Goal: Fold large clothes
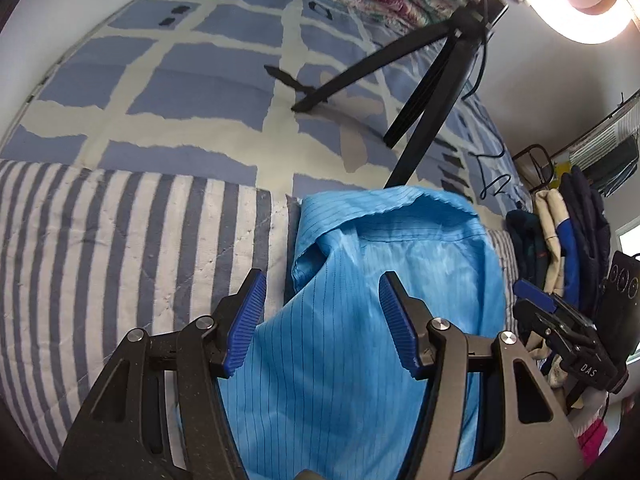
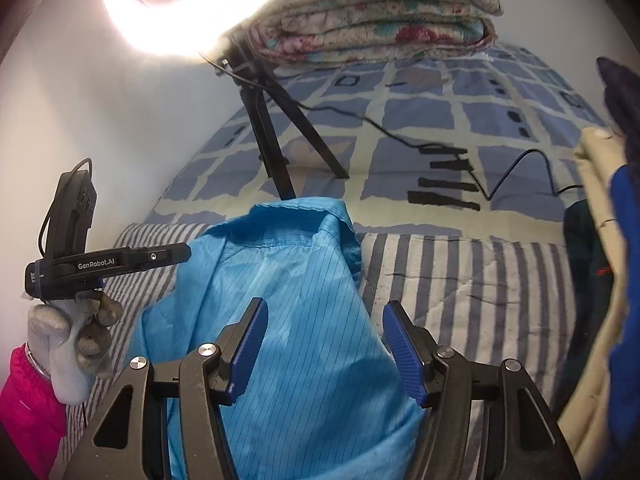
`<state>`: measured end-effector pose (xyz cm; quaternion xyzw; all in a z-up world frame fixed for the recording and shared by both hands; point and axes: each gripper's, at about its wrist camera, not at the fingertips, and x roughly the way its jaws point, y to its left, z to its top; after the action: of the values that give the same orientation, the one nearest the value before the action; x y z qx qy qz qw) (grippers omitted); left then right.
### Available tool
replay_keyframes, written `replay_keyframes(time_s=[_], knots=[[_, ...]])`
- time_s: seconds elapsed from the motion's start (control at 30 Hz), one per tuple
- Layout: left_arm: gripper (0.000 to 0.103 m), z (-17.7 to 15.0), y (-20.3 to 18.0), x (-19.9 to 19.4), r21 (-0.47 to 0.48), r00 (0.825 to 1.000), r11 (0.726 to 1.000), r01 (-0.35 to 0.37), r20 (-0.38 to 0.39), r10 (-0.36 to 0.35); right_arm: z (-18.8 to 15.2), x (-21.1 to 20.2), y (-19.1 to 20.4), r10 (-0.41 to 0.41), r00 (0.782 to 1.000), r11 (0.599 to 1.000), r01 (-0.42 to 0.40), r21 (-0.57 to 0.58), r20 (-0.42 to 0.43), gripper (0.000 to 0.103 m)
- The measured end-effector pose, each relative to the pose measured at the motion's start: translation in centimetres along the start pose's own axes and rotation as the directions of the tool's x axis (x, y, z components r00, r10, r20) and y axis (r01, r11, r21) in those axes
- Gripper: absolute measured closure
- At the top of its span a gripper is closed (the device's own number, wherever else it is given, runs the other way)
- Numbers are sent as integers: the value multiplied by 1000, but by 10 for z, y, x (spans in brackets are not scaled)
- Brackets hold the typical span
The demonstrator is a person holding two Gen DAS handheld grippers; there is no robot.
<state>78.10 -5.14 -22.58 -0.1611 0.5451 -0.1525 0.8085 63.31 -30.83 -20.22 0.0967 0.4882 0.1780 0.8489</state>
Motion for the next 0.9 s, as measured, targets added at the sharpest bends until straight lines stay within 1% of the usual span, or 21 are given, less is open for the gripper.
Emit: replay_keyframes(time_s=[0.1, 0.13, 0.17, 0.2, 0.23, 0.27, 0.3, 0.37, 0.5, 0.63, 0.8, 0.9], knots=[[43, -1, 1, 15, 8, 1000, 1000, 5, -24, -5, 0, 15, -6, 26, 999, 999, -26, 30, -20, 40], [49, -2, 0, 19, 12, 1000, 1000, 11, -26, -11, -1, 22, -8, 37, 999, 999, -36, 41, -30, 41], [56, -2, -2, 21, 18, 1000, 1000, 13, -25, -13, -2, 29, -10, 41, 998, 998, -39, 48, -41, 48], [70, -3, -5, 24, 28, 1000, 1000, 8, -22, -7, -3, 34, -11, 45, 998, 998, -42, 54, -55, 63], [80, -3, -6, 24, 35, 1000, 999, 7, -19, -7, -5, 38, -12, 47, 997, 997, -43, 61, -66, 70], [87, -3, -8, 24, 42, 1000, 999, 13, -12, -12, -6, 40, -12, 49, 996, 997, -44, 67, -69, 77], [96, -4, -11, 22, 50, 1000, 999, 18, 0, -18, -8, 40, -12, 59, 996, 996, -55, 69, -60, 85], [97, -6, -17, 14, 72, 999, 997, 21, 34, -24, -10, 35, -10, 60, 997, 997, -57, 55, -41, 93], [100, -9, -28, -4, 91, 996, 995, 32, 78, -39, -13, 18, -7, 54, 999, 998, -54, 46, 0, 98], [101, -18, -37, -31, 103, 990, 993, 62, 118, -74, -16, -7, 3, 54, 998, 998, -56, 33, 43, 99], [101, -38, -57, -74, 160, 982, 985, 63, 168, -90, -21, -45, 23, 55, 994, 998, -55, -3, 90, 100], [101, -54, -62, -103, 172, 976, 983, 68, 195, -102, -30, -72, 36, 57, 992, 998, -55, -23, 114, 101]])
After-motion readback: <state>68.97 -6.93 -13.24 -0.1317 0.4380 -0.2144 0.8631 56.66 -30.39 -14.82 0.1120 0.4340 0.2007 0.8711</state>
